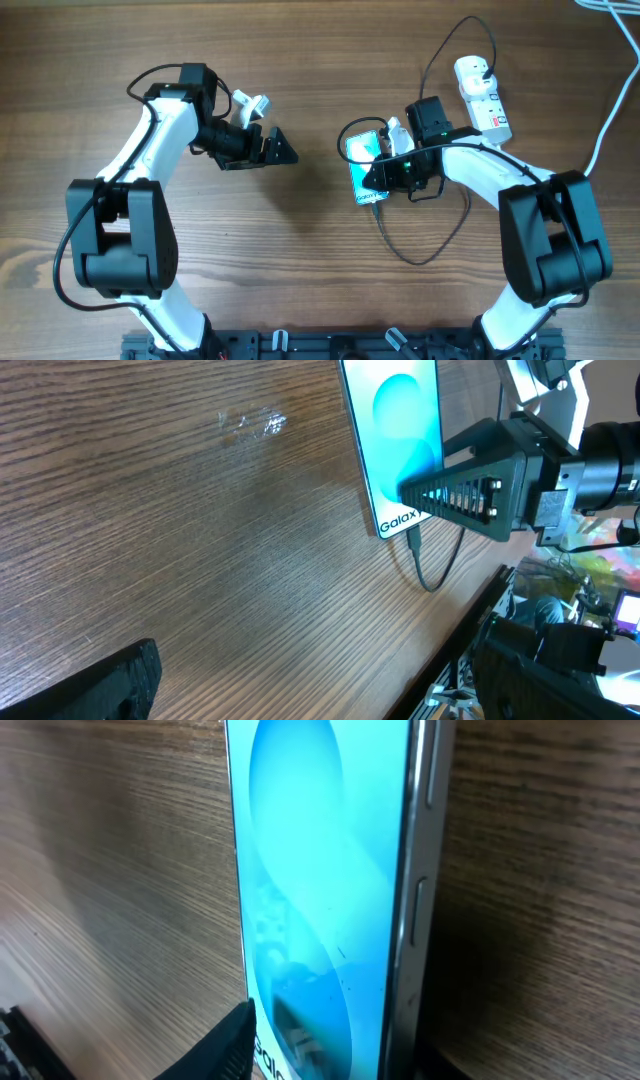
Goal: Plug charger to phone and switch on socket
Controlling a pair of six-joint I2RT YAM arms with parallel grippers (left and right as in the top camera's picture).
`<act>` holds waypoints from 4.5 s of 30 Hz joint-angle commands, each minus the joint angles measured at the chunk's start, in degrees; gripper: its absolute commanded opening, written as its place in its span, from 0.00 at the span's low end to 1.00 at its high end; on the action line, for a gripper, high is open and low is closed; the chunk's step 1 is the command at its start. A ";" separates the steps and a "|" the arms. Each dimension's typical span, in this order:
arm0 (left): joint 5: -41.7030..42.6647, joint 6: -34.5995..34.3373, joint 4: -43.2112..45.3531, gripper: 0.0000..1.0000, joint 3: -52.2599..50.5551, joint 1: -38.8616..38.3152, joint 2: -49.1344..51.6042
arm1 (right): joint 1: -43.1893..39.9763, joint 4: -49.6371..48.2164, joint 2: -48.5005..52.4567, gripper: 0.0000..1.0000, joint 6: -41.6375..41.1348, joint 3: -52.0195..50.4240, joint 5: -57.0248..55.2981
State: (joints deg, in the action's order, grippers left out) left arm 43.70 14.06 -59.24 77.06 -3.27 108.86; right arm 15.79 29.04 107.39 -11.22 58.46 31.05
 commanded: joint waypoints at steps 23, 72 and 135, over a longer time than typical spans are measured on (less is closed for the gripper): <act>-0.35 0.48 0.15 1.00 -0.22 0.17 0.63 | -0.07 0.15 1.05 0.67 0.07 0.02 -4.22; -0.35 0.48 0.15 1.00 -0.22 0.17 0.63 | -0.59 42.05 0.04 1.00 0.76 37.86 -22.93; -0.35 0.48 0.15 1.00 -0.22 0.17 0.63 | -30.45 4.46 16.17 1.00 -4.00 28.83 -32.50</act>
State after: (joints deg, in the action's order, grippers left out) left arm 43.29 14.06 -59.07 77.03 -3.27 108.86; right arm -14.79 33.69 122.41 -14.57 87.85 -2.92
